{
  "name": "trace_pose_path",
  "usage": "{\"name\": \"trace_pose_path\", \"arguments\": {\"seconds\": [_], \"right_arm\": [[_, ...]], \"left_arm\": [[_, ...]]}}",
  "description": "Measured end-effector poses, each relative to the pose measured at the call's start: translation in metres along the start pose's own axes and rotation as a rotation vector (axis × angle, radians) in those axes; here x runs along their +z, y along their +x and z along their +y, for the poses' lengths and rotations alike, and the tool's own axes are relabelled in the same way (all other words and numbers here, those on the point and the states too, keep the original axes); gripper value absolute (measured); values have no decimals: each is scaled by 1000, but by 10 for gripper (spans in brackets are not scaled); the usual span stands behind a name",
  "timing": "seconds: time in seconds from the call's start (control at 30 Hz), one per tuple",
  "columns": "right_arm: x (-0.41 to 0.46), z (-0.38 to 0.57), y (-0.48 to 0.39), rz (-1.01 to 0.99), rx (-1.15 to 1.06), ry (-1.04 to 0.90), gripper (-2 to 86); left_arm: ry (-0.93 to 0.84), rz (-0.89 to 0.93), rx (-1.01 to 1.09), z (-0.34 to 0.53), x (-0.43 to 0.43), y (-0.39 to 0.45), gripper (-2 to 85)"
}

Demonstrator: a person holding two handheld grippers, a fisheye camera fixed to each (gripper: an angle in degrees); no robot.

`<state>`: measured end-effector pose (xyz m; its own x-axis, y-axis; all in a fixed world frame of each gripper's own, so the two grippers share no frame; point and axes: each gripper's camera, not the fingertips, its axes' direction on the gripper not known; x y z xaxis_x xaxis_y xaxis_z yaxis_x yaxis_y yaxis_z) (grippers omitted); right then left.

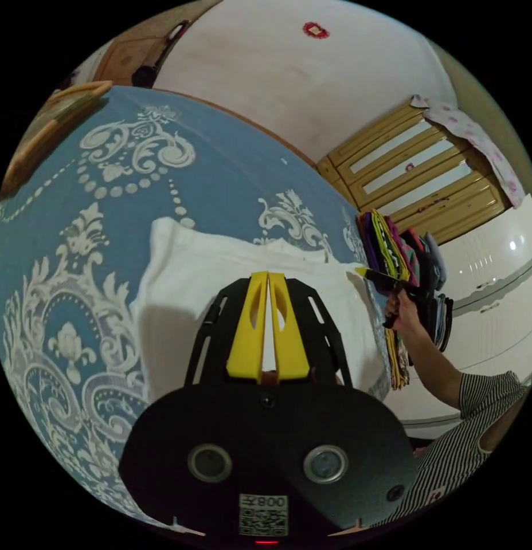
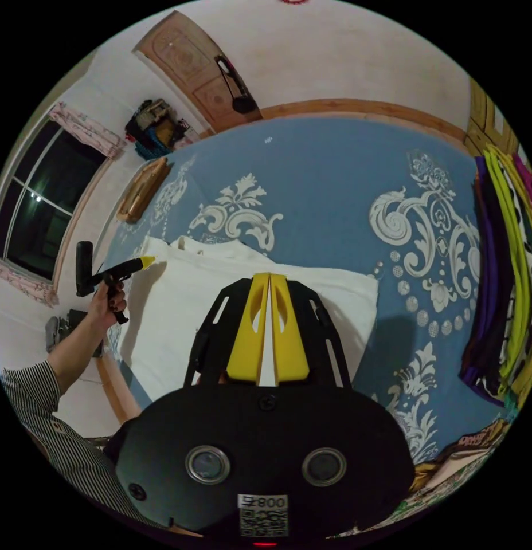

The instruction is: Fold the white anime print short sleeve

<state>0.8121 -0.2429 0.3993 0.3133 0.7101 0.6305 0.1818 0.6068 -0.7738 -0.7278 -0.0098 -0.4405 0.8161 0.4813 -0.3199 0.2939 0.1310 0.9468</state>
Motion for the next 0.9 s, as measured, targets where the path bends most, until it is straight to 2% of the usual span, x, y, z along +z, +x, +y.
{"name": "trace_pose_path", "arguments": {"seconds": [0.23, 0.33, 0.47, 0.57, 0.67, 0.8, 0.9], "right_arm": [[-43, 109, -1, -14, -39, 5, 3], [-61, 170, 20, -49, 91, -7, 7], [-82, 242, 49, -164, 273, 6, 16], [-80, 266, 53, -180, 282, -48, 20], [-64, 279, 65, -161, 322, -159, 24], [-88, 293, 69, -158, 318, -55, 36], [-93, 305, 73, -148, 319, -47, 53]], "left_arm": [[33, 105, -32, 116, -22, -6, 36], [-44, 97, -9, 176, -19, 7, 56], [-103, -2, -61, 243, -10, 17, 43], [-171, -81, -145, 276, 11, 9, 23], [-156, -84, -176, 296, 20, 14, 13], [-82, -108, -134, 323, 20, 44, 16], [-145, -99, -191, 349, 44, 42, 16]]}}
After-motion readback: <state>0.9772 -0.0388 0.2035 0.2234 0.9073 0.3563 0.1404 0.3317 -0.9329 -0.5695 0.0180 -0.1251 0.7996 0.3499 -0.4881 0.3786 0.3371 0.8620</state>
